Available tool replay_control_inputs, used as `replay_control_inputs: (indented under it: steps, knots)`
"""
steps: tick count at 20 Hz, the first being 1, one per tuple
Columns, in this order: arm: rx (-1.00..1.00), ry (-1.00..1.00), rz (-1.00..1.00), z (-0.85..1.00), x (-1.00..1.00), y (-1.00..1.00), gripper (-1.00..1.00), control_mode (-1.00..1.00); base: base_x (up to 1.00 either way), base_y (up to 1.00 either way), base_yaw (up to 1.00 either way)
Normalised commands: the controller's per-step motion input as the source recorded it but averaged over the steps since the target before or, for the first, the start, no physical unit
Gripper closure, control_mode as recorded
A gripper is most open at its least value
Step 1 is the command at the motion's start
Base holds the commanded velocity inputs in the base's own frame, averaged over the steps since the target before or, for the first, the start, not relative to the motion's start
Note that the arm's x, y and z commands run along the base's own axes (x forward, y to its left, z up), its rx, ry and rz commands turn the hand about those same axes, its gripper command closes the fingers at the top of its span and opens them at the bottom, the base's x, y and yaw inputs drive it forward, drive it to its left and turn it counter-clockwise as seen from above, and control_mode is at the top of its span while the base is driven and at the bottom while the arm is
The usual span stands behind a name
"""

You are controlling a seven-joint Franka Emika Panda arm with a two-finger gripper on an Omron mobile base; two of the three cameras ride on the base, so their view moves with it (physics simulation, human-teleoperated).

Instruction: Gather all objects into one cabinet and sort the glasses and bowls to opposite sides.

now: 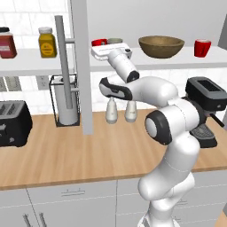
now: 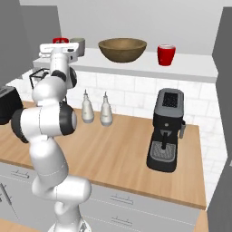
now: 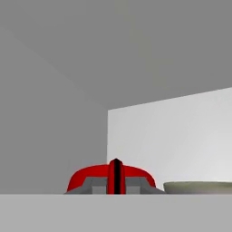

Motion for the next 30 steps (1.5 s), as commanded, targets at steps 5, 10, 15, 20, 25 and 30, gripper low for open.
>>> replay_control_inputs:
  steps: [5, 10, 15, 20, 25, 30]
  knots:
    - [0.01, -0.04, 0.00, -0.24, 0.00, 0.12, 1.00, -1.00, 0.00, 0.00, 0.00]
    - [0.01, -0.04, 0.00, -0.17, 0.00, 0.13, -1.00, -1.00, 0.00, 0.00, 0.00]
    - [0.00, -0.02, 0.00, -0.18, 0.01, 0.18, -1.00, -1.00, 0.00, 0.00, 0.00]
    - [0.00, -0.04, 0.00, -0.05, 0.00, 0.00, -1.00, -1.00, 0.00, 0.00, 0.00]
    - [0.00, -0.08, 0.00, 0.00, -0.27, 0.00, -1.00, -1.00, 0.00, 0.00, 0.00]
    - [0.00, -0.12, 0.00, 0.00, -0.52, -0.13, -1.00, -1.00, 0.00, 0.00, 0.00]
